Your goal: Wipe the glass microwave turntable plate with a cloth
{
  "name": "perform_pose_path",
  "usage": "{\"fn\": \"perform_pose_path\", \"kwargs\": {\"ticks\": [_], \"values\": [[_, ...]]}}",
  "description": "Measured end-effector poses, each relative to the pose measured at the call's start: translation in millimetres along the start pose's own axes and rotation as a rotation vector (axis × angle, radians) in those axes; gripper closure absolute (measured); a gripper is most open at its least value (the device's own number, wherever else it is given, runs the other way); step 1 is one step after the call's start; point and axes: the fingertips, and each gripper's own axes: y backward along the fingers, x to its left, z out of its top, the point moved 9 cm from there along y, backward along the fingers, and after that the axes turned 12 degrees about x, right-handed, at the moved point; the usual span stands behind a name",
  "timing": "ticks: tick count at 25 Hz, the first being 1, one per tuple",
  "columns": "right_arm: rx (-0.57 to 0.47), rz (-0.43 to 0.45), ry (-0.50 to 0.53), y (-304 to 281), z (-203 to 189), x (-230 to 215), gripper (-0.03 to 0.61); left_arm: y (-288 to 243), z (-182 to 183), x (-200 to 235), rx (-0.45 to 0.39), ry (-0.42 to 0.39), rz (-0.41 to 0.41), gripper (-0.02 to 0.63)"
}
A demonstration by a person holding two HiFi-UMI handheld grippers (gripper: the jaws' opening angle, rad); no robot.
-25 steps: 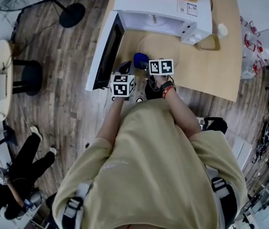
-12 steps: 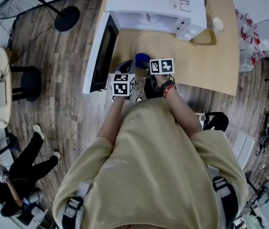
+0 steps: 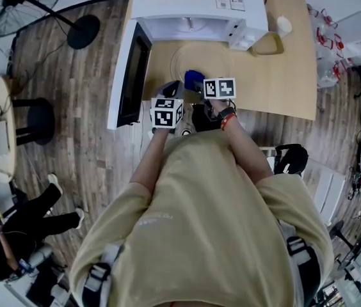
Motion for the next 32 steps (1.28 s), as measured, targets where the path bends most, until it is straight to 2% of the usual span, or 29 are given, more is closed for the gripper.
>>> {"fn": "perform_pose_path", "kwargs": {"ticks": [32], "values": [[-0.18,-0.214,-0.216,76,-33,-74,0.46,-53,23,-68,0.059,-0.187,-0.191,0.604]]}}
